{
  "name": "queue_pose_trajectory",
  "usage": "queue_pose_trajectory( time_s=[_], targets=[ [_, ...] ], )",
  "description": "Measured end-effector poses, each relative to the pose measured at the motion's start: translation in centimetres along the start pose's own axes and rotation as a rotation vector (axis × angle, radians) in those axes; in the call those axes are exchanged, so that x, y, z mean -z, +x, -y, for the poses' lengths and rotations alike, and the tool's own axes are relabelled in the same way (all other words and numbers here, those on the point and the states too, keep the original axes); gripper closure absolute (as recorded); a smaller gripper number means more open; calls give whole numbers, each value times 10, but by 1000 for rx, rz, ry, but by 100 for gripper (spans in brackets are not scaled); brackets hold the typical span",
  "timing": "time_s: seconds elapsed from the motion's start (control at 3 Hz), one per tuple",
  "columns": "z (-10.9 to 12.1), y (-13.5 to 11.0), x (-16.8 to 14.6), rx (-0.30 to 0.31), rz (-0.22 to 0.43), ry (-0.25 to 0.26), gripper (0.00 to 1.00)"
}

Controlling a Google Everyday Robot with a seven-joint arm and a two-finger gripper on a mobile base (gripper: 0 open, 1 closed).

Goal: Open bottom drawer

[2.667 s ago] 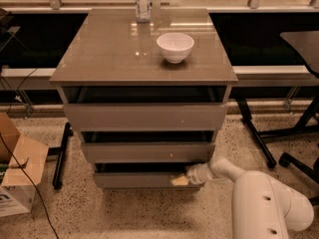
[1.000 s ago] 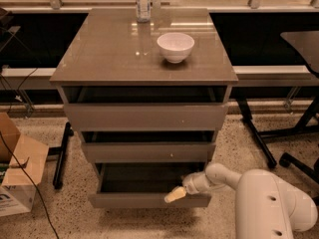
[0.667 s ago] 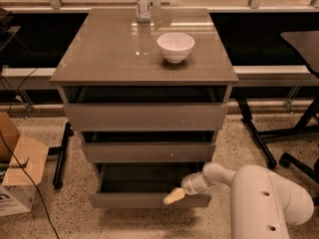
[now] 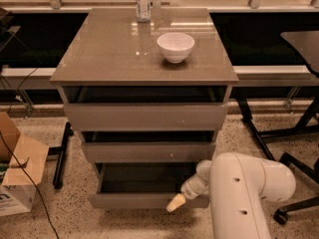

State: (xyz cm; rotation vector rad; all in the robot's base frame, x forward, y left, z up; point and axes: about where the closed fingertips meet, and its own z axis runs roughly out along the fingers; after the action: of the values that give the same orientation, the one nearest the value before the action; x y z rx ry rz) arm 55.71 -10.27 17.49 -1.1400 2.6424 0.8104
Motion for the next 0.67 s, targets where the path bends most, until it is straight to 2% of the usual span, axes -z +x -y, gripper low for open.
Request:
queue_pose_trajectory(
  time_s=[0.33,0.67],
  targets=[
    [-4,6,-1,-1,-42,-15,39],
    [-37,27,-8,26,-135,-71,38]
  ],
)
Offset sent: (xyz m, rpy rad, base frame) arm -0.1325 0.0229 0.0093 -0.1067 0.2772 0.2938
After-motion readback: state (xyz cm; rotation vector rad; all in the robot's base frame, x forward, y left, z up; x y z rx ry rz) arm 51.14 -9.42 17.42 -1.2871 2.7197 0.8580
